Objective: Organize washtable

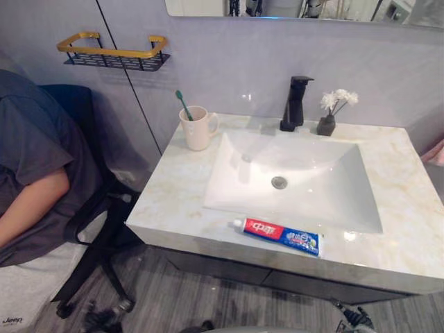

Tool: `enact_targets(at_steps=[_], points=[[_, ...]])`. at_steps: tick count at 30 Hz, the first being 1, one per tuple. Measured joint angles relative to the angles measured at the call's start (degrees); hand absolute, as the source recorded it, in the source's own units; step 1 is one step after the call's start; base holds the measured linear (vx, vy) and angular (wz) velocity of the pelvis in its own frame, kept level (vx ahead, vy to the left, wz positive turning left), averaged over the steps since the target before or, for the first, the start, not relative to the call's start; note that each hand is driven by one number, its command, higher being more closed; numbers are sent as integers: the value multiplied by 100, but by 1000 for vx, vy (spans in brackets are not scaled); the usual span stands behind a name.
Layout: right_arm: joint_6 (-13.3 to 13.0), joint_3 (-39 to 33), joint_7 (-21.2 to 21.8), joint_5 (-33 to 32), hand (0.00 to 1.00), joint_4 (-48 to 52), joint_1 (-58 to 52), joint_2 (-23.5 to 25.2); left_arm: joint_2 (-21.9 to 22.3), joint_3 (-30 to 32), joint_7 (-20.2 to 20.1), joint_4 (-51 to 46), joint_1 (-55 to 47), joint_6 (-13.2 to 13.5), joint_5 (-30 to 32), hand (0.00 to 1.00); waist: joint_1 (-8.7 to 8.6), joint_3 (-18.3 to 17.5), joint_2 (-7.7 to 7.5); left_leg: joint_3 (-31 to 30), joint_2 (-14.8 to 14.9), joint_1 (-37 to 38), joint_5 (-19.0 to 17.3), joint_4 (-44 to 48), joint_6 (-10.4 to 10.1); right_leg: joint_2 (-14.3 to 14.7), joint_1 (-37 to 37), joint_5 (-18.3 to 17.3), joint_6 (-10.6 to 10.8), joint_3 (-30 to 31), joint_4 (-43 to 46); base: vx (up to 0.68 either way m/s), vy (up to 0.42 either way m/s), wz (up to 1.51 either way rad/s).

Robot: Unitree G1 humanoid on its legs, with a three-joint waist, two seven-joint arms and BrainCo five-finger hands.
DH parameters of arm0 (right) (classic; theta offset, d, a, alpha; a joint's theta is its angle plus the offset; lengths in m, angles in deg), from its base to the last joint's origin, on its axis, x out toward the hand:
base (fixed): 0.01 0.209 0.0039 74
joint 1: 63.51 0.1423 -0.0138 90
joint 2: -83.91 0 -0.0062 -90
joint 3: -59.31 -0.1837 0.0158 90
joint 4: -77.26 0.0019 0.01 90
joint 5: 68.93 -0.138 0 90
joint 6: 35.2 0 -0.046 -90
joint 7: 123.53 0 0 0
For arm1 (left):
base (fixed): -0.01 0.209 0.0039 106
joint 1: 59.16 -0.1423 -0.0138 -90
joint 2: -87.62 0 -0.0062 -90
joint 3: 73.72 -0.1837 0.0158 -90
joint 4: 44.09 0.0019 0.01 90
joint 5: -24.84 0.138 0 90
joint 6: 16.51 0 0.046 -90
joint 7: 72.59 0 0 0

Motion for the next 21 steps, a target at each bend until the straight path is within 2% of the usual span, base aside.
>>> enact_targets(at_steps=[6, 10, 12, 14, 15, 17, 18, 21], points=[[7, -123, 136, -2, 0, 141, -115, 125, 531, -65, 225, -2924, -181, 495, -587, 0, 22, 8, 59, -204, -30, -91, 0, 28, 0, -21, 29, -29, 35, -249, -9, -4, -19, 18], [7, -109, 238, -6, 0, 140, -107, 144, 609, -1059, 91, -4379, -176, 694, -522, 0, 17, 14, 115, -300, -79, -179, 0, 116, 0, -66, 26, -29, 34, -349, -15, -41, -8, 12], [5, -95, 266, -8, 0, 138, -104, 170, 605, -1604, -49, -4892, -152, 789, -280, 0, -4, 6, 129, -324, -97, -210, 0, 156, 0, -83, 24, -29, 34, -366, -11, -50, 0, 8], [0, -48, 334, -8, 0, 111, -105, 183, 605, -2401, -154, -5334, -138, 882, 38, 0, -8, -2, 139, -324, -98, -212, 0, 175, 0, -84, 25, -29, 34, -365, 0, -58, -6, 0], [-2, 3, 337, -8, 0, 111, -111, 181, 597, -2627, -167, -5402, -139, 899, 135, 0, -9, -3, 142, -324, -98, -215, 0, 183, 0, -84, 25, -29, 34, -365, 0, -64, -11, 0], [-20, 157, 345, -7, 0, 108, -115, 181, 561, -3465, -214, -5473, -138, 909, 633, 0, -28, -21, 168, -324, -96, -240, 0, 212, 0, -81, 11, -29, 34, -363, 5, -65, -13, 0], [-29, 185, 344, -7, 0, 106, -118, 181, 522, -3650, -253, -5473, -137, 909, 736, 0, -32, -23, 171, -323, -95, -246, 0, 219, 0, -81, 8, -29, 34, -364, 6, -61, -14, 0], [-110, 309, 333, -7, 0, 104, -162, 175, 155, -4403, -324, -5467, -113, 905, 1595, 0, -51, -53, 184, -318, -89, -288, 0, 243, 1, -76, -57, -28, 32, -355, 18, -57, -13, -1]])
